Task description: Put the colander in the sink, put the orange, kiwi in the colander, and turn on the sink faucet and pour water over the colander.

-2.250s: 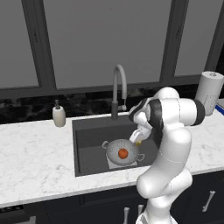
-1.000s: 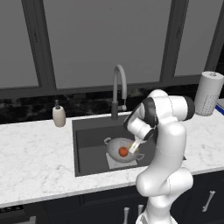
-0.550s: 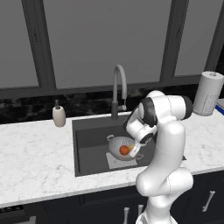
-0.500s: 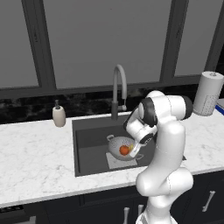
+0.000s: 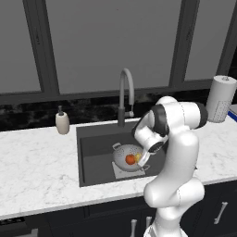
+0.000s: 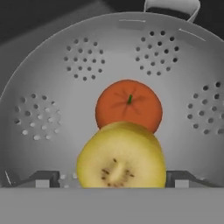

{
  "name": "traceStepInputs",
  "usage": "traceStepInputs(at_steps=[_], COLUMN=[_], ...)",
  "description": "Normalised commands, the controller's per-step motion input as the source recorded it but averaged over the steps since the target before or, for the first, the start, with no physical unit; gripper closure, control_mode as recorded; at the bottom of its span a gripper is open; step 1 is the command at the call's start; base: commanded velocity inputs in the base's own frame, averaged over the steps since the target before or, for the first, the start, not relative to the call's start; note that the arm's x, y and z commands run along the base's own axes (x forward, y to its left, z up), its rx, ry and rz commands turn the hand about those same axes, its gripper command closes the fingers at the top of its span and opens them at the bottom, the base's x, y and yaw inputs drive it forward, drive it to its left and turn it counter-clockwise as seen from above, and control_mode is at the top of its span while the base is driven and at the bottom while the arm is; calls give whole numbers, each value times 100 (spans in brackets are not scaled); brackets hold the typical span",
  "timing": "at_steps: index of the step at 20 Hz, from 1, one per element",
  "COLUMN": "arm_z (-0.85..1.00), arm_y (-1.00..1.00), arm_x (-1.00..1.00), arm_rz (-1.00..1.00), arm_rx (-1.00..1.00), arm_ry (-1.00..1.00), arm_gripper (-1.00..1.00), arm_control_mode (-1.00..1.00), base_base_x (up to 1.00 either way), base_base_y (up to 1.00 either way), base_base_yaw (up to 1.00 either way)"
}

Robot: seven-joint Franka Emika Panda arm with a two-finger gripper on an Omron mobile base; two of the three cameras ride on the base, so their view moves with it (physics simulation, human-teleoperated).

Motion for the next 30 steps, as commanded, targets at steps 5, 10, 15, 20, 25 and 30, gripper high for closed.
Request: traceStepInputs(at_steps=[5,10,15,20,25,30], arm_z=[53,58,61,72,62,51], arm_y=[-10,-34,-23,-5,-11,-23], arm_x=[2,-17,-37,-5,-16,-8], arm_rz=[0,0,2,0,0,0], arm_rx=[0,0,1,4,12,12], arm_ry=[0,-1,-20,-14,-11,-4], arm_gripper=[-100,-100,-100,-100,-100,-100], arm_control_mode=[-100,-100,-100,-100,-100,-100], base_base_x=[0,0,0,0,0,0], base_base_y=[0,0,0,0,0,0], base_base_yaw=[0,0,0,0,0,0])
